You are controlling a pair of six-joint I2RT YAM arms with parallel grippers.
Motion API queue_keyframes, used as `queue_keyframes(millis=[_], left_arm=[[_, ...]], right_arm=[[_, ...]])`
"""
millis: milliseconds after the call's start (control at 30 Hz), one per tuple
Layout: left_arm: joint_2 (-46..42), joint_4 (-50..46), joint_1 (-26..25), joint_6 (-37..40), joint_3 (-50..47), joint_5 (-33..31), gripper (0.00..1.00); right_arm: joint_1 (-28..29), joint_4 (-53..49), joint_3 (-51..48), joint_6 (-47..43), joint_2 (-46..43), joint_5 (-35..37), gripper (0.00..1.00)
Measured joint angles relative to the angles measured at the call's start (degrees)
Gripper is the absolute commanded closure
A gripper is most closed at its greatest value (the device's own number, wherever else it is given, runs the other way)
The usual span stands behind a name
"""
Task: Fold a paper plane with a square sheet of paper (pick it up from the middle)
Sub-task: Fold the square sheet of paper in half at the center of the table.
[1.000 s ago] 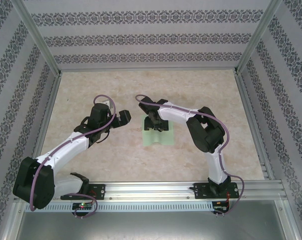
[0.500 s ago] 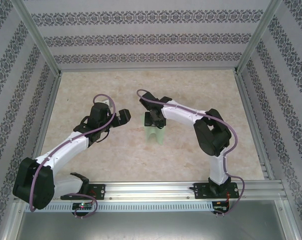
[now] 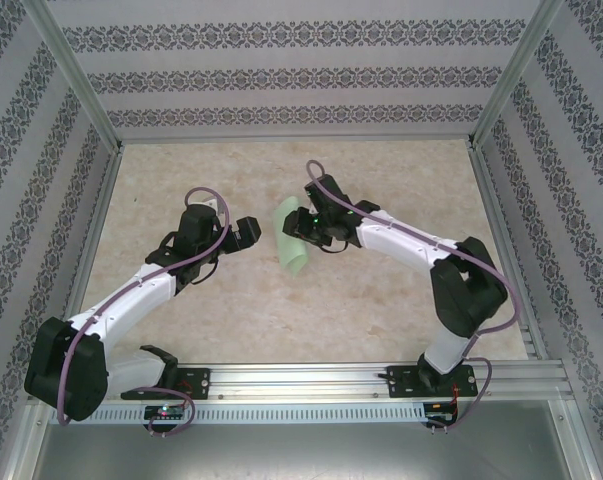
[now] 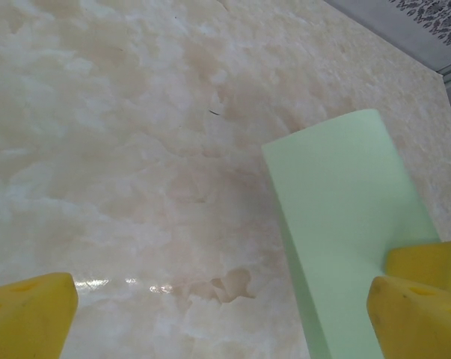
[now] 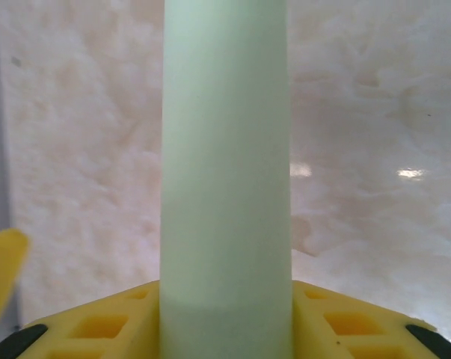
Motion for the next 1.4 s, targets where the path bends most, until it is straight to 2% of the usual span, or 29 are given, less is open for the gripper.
queue_keyframes(millis=[167, 333, 400, 467, 533, 667, 833, 867, 900, 933, 1033, 1167, 1400], left_arm=[[0.02, 0.07, 0.0, -0.33, 0.83, 0.81, 0.0], [0.79, 0.31, 0.0, -0.33, 1.46, 3.06, 0.0], [1.6, 0.55, 0.0, -0.33, 1.84, 4.37, 0.0], [2.47, 0.59, 0.0, -0.33, 2.29, 5.31, 0.0], [3.3, 0.55, 0.0, -0.33, 3.1, 5.97, 0.0], [3.65, 0.48, 0.0, -0.31, 4.26, 7.19, 0.0], [6.16, 0.5, -0.02, -0.31, 6.21, 9.35, 0.01], [6.86, 0.55, -0.07, -0.28, 6.49, 9.81, 0.01], [7.41, 0.55, -0.15, -0.17, 6.64, 10.19, 0.02], [7.96, 0.5, -0.22, -0.11, 6.8, 10.62, 0.03], [9.66, 0.26, -0.96, 0.0, 7.89, 11.26, 0.03], [11.67, 0.2, -1.79, 0.07, 9.64, 11.69, 0.03], [12.57, 0.11, -2.01, 0.02, 10.99, 11.72, 0.02]], right_arm=[[-2.32, 9.22, -8.44, 5.27, -0.72, -1.01, 0.55], [-2.64, 13.38, -14.99, 8.35, -0.17, -0.74, 0.53], [-2.64, 14.53, -16.28, 8.98, -0.13, -0.72, 0.43], [-2.67, 15.06, -16.92, 8.94, -0.13, -0.59, 0.42], [-2.99, 14.99, -17.05, 8.61, -0.15, -0.55, 0.37], [-3.82, 14.23, -17.18, 6.67, -0.15, -0.28, 0.36], [-5.46, 10.73, -17.16, 3.91, -0.15, -0.15, 0.27], [-5.84, 9.62, -17.16, 3.15, -0.15, -0.17, 0.3], [-6.05, 8.7, -17.05, 2.45, -0.15, -0.22, 0.4], [-6.36, 7.56, -16.83, 1.29, -0.15, -0.52, 0.44], [-6.93, 5.84, -16.17, -0.68, -0.15, -2.38, 0.36], [-7.56, 5.05, -15.1, -2.45, -0.15, -5.18, 0.43], [-7.61, 7.3, -15.39, -2.27, 0.79, -8.66, 0.42]])
